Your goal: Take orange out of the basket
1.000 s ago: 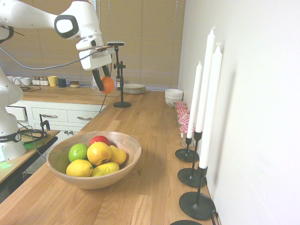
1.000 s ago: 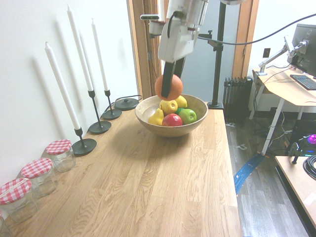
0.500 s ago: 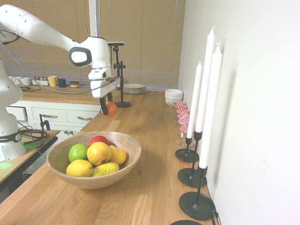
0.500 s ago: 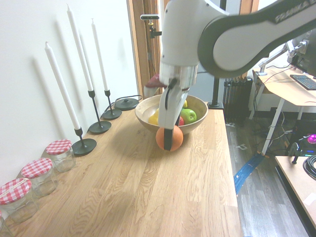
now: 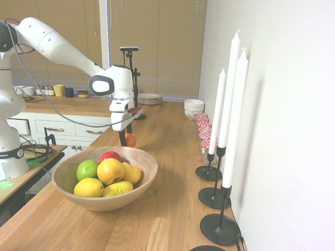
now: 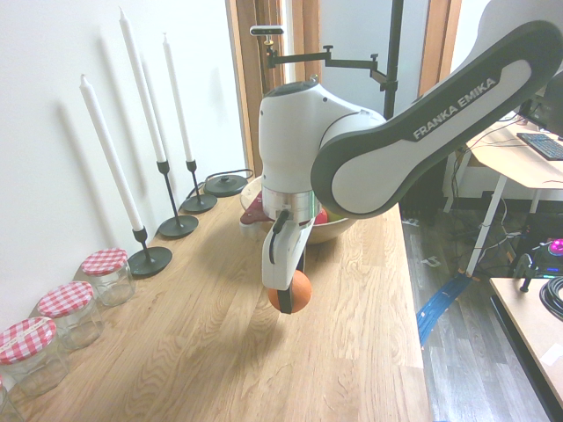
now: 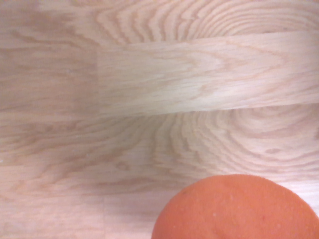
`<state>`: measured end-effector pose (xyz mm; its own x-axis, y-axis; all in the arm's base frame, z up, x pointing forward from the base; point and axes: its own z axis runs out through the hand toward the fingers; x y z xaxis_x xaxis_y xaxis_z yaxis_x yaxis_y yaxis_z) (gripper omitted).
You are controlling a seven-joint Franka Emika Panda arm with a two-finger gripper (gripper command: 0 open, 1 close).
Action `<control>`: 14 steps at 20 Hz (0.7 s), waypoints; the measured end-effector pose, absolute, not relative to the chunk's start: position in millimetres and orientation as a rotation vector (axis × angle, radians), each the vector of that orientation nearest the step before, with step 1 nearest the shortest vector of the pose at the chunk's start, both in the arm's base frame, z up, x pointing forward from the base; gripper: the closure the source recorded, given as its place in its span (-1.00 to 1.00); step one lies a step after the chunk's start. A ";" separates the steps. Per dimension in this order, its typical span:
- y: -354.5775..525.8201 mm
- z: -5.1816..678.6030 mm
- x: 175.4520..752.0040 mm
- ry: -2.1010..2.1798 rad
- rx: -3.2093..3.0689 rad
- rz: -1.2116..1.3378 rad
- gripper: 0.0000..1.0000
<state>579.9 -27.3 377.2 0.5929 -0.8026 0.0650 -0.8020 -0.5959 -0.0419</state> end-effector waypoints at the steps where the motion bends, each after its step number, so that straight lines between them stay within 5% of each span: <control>1: -27.6 373.8 580.6 1.410 -2.798 -0.116 1.00; 7: -29.5 364.1 581.4 1.426 -2.798 -0.096 1.00; 8: -29.3 364.0 581.4 1.427 -2.798 -0.096 -1.00; 14: -25.6 364.2 581.6 1.434 -2.793 -0.096 -1.00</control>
<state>581.6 -25.6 364.2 0.5816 -0.8117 0.0540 -0.8117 -0.5835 -0.0280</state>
